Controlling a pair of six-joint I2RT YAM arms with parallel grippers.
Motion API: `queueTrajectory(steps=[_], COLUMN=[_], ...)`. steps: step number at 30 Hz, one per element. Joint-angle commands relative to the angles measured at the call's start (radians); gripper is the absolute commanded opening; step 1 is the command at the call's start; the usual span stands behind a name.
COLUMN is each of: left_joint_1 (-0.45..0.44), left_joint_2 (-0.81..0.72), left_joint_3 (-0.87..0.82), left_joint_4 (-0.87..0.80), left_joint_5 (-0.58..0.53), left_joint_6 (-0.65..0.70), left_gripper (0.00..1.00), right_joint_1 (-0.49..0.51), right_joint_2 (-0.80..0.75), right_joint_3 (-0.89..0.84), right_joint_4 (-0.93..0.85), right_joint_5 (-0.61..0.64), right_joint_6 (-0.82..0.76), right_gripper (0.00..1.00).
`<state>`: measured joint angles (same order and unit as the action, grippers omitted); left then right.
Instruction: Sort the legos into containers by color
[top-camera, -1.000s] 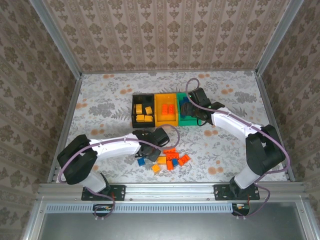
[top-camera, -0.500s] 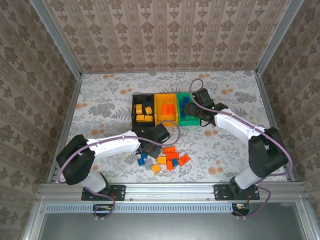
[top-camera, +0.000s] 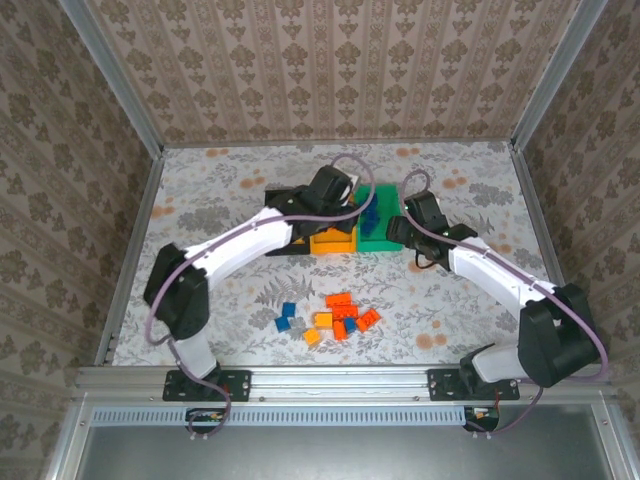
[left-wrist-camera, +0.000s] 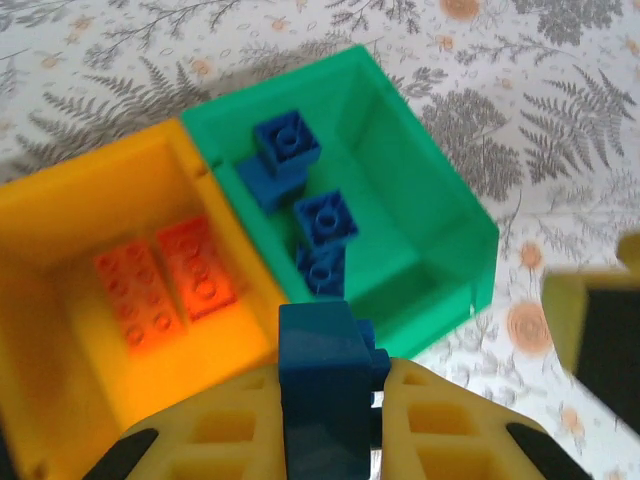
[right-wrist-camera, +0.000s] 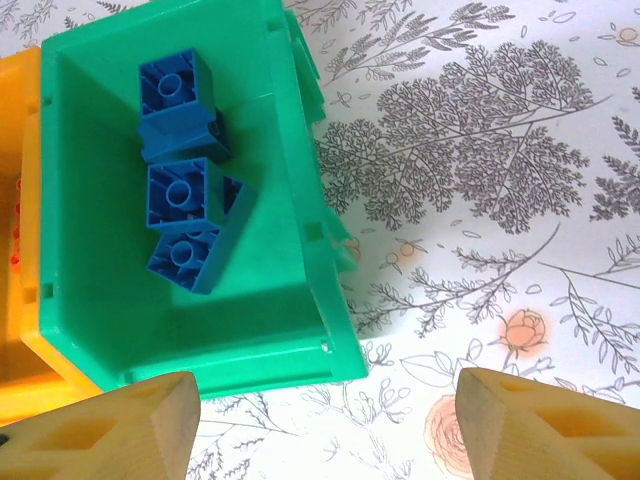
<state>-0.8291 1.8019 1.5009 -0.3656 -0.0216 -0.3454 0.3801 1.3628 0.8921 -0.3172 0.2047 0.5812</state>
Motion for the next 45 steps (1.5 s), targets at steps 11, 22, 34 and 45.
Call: queueTrajectory(steps=[11, 22, 34, 45], left_joint_1=[0.050, 0.053, 0.087, 0.147], left_joint_2=[0.309, 0.196, -0.423, -0.939], left_joint_3=[0.325, 0.286, -0.357, -0.790], left_joint_4=[0.009, 0.032, 0.145, -0.046], left_joint_5=[0.162, 0.175, 0.022, -0.149], left_joint_6=[-0.032, -0.070, -0.137, -0.230], left_gripper=[0.25, 0.72, 1.00, 1.00], right_joint_1=[-0.009, -0.007, 0.260, 0.481], right_joint_2=[-0.099, -0.164, -0.041, 0.199], right_joint_3=[-0.102, -0.118, -0.081, 0.040], right_joint_4=[-0.025, -0.052, -0.019, -0.036], right_joint_5=[0.002, -0.126, -0.241, -0.187], right_joint_6=[0.024, -0.021, -0.076, -0.081], right_gripper=[0.70, 0.75, 0.79, 0.85])
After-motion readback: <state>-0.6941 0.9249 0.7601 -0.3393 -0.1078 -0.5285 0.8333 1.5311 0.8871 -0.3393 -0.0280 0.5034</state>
